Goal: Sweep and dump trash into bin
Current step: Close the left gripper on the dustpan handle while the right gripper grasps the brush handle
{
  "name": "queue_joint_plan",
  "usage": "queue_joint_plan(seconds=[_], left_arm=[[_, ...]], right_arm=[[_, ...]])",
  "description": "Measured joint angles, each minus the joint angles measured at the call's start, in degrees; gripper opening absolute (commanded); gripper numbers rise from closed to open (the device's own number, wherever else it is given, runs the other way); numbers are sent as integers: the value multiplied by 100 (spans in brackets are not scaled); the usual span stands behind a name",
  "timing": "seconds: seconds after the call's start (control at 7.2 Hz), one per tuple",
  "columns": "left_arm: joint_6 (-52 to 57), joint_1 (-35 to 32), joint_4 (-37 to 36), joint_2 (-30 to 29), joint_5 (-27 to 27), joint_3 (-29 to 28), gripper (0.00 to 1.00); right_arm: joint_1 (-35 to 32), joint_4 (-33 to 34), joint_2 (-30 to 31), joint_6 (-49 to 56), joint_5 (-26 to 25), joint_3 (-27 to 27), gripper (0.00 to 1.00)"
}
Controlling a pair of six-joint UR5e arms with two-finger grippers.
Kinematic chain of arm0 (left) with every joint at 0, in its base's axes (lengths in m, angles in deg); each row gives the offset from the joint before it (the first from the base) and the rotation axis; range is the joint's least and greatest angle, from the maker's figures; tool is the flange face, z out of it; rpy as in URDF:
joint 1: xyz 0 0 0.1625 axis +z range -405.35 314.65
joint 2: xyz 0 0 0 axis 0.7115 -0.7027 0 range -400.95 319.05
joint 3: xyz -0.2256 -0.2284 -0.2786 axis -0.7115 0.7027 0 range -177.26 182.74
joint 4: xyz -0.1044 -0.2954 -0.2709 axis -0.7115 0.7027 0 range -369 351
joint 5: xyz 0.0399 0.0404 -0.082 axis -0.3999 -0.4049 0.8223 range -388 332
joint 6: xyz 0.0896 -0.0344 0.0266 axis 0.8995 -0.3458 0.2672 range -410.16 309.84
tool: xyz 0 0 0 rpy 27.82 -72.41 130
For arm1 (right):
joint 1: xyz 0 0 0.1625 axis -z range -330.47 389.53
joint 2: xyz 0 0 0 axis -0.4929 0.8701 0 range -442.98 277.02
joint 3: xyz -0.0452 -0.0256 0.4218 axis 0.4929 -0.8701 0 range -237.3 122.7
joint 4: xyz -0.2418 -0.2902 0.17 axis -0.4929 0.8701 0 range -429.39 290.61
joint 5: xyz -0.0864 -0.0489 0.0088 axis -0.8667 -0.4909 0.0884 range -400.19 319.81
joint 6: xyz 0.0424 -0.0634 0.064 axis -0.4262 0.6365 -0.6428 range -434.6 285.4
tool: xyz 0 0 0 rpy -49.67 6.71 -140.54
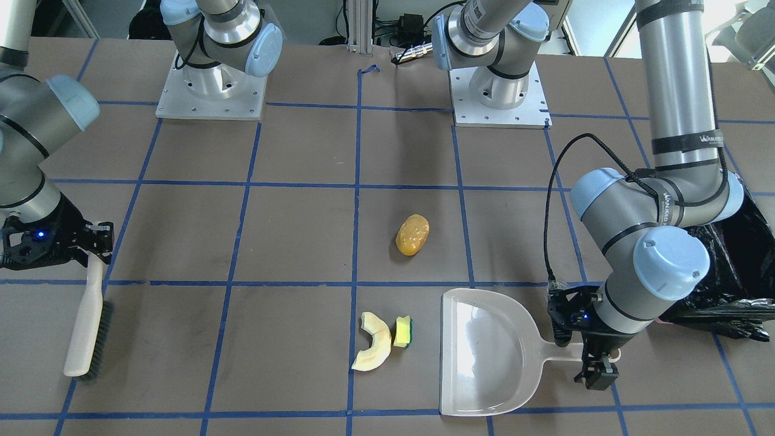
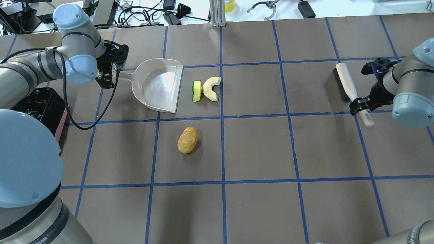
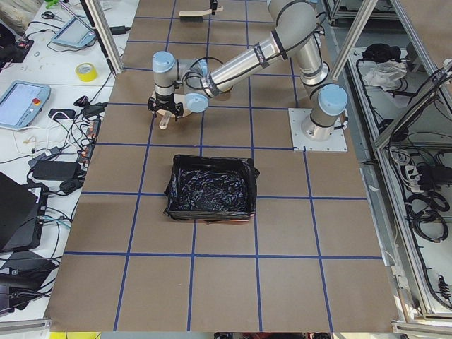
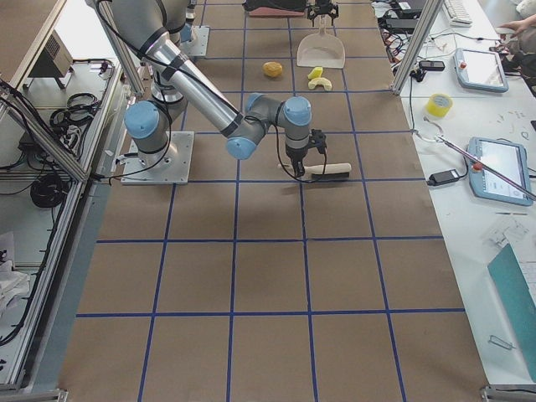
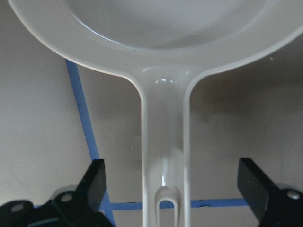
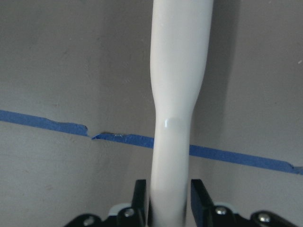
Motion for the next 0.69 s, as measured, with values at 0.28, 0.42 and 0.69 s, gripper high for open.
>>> queue_joint_plan(seconds=[0.28, 0.42, 0.69], left_arm=[[-63, 45, -100, -27, 29, 38, 68], [-65, 93, -110, -28, 34, 51, 28], [-82, 131, -117, -4, 33, 60, 2]], right_arm=[[1, -2, 33, -9, 14, -5, 24], [1, 0, 38, -10, 61, -7, 19], [1, 6, 60, -10, 176, -21, 11]])
